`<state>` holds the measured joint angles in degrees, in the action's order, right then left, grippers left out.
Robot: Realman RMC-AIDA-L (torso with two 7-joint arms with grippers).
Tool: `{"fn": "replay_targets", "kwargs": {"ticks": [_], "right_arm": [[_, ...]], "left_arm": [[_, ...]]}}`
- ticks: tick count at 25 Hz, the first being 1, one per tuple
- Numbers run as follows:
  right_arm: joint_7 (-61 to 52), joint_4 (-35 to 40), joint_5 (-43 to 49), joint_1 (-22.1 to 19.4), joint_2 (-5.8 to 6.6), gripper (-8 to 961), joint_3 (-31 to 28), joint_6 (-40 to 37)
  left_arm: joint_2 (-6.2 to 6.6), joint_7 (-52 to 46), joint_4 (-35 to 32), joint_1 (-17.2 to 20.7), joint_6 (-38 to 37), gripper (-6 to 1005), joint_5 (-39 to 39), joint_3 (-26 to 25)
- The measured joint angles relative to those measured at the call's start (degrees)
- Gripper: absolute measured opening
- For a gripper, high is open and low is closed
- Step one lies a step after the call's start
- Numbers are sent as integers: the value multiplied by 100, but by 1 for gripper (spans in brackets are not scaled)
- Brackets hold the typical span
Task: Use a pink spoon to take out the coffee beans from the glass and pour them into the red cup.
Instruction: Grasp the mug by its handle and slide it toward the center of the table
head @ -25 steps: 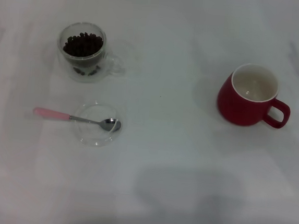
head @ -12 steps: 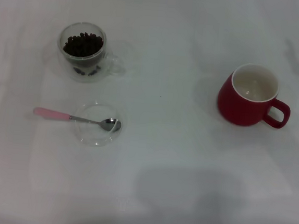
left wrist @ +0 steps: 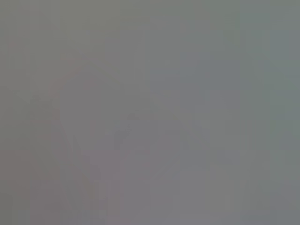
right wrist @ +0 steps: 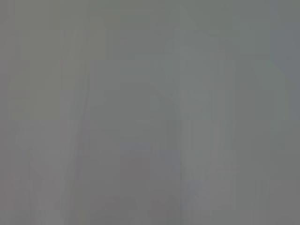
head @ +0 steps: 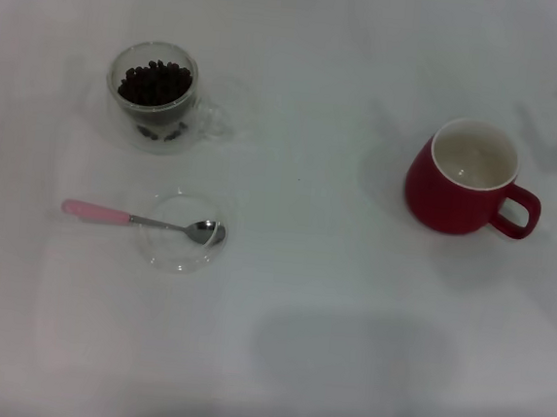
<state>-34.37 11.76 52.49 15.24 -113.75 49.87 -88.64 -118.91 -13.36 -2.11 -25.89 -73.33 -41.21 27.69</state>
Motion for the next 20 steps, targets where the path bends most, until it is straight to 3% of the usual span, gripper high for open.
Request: {"fn": "replay_targets", "kwargs": {"ticks": [6,10,13,20], "right_arm": [[-494,245,359,-659,33,724,280,-319],[-562,204,893,-916,-73,725,286,-333],[-473,101,1103,-1036,-146,726,290,-237],[128,-382,1136,-1132,-156,729,254,-197]], "left_arm": [[6,-36,-337,119,2,877,28,-1],[14,-45,-420,155,3,876,29,7],[16,-43,-428,168,-12,876,29,11],[16,-76,-431,260,-44,876,27,-1]]}}
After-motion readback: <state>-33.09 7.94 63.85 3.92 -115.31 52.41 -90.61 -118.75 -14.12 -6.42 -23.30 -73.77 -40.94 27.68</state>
